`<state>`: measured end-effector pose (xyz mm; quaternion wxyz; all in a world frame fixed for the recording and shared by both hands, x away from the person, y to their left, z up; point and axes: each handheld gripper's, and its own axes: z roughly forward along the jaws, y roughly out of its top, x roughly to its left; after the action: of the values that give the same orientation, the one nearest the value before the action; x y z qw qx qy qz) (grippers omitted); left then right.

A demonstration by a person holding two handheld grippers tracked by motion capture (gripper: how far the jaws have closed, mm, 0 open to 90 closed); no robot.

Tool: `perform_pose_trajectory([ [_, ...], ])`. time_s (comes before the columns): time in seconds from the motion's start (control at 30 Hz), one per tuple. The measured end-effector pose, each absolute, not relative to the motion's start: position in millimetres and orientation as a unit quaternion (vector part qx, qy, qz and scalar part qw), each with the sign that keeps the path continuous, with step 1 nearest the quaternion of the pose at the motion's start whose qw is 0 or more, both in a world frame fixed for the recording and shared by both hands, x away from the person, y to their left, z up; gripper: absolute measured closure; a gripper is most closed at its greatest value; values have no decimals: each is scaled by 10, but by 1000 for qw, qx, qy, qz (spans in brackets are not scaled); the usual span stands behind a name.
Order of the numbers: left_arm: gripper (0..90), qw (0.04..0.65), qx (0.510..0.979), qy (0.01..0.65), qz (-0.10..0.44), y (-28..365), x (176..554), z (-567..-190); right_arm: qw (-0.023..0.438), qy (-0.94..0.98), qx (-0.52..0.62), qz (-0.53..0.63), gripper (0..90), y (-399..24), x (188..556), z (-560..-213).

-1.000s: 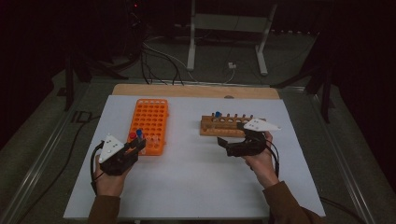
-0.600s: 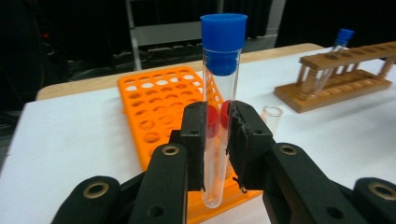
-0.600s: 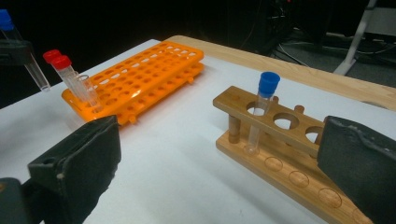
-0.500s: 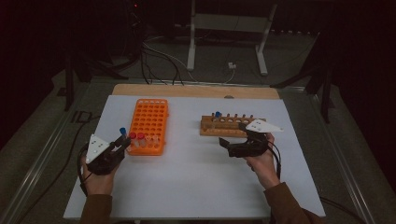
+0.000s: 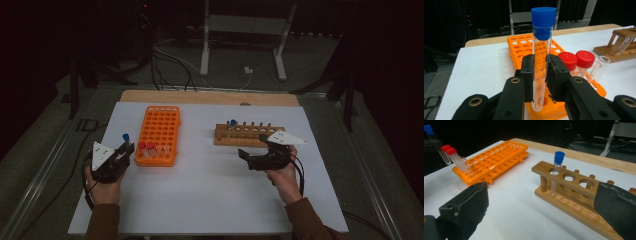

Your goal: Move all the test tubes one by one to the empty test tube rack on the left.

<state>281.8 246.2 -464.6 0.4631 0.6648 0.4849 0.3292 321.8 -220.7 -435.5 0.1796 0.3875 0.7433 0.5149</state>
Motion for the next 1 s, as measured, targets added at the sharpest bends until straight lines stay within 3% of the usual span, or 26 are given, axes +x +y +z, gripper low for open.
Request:
perform_pose_trajectory([
  [0.63,765,454,676,486,318,2374,2940,-4770,177,744,391,513,1,-2214,3212,-4395],
  [1.0,765,412,708,490,300,2359,2963,-4904,173,746,390,512,1,-2211,3210,-4406],
])
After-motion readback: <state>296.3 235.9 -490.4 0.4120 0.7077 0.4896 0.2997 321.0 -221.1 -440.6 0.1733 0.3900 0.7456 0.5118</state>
